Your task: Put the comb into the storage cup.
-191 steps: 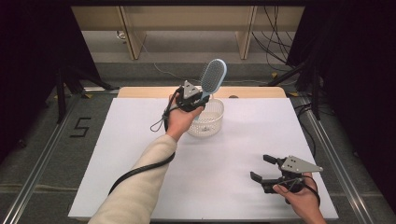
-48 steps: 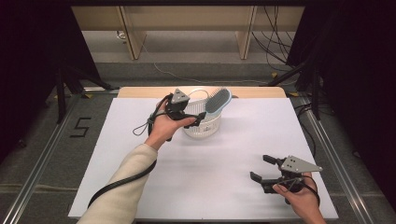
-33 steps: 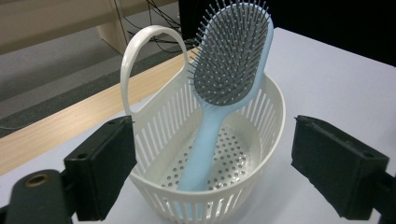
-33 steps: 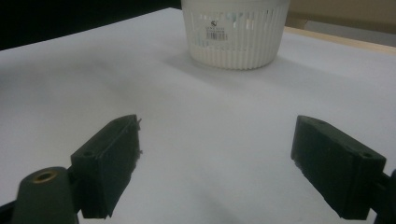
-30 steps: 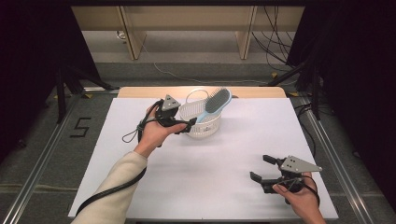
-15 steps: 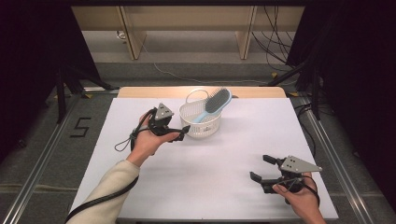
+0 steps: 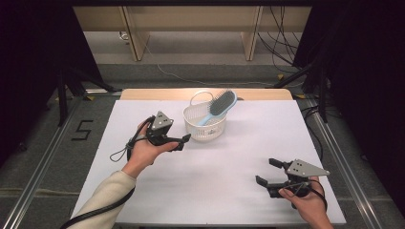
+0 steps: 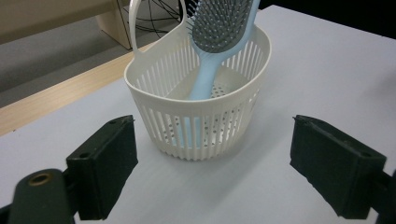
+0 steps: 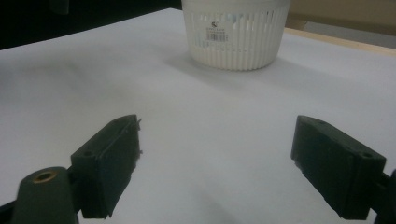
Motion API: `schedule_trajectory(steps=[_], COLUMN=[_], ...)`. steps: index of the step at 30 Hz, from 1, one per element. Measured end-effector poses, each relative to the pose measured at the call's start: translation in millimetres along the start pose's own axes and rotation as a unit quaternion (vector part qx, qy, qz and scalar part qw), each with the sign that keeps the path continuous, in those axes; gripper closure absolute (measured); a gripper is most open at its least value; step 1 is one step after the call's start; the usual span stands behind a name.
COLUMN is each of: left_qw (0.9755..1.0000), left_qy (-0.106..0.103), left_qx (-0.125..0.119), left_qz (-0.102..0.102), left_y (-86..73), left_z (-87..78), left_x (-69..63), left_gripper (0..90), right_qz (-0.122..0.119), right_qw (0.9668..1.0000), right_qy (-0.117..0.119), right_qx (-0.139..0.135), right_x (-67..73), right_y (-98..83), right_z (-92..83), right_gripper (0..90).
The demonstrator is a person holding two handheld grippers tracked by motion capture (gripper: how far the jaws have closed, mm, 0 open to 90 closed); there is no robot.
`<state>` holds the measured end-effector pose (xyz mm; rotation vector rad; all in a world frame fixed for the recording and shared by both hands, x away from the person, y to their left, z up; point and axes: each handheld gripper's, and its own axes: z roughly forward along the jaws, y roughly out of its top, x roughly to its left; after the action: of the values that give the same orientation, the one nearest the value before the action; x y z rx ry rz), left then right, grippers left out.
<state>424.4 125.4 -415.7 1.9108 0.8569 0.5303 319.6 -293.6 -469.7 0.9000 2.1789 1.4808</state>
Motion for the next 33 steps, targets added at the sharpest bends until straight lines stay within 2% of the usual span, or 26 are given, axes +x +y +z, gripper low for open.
schedule_trajectory(steps=[6, 15, 21, 33], left_qw=[1.0000, 1.0000, 1.0000, 0.9997], left_qy=[0.002, 0.005, 0.005, 0.023], left_qx=[0.001, -0.005, -0.002, -0.002], left_qz=[0.006, -0.002, 0.000, 0.003], left_y=[-10.0, -22.3, -34.2, -56.1], left_z=[-9.1, -27.8, -39.6, -53.0], left_x=[-1.0, -0.8, -2.9, 1.0], left_gripper=[14.6, 14.7, 14.9, 15.2], right_qz=[-0.001, -0.001, 0.000, -0.001], right_qw=[1.0000, 1.0000, 1.0000, 1.0000], right_qy=[0.000, 0.001, 0.001, 0.000], right_qx=[0.000, 0.000, -0.001, -0.001], right_x=[0.1, 0.8, 0.9, 1.0], right_y=[0.0, 0.4, 0.5, 0.7], right_z=[0.1, -0.1, -0.2, -0.2], right_gripper=[16.2, 16.2, 16.2, 16.2])
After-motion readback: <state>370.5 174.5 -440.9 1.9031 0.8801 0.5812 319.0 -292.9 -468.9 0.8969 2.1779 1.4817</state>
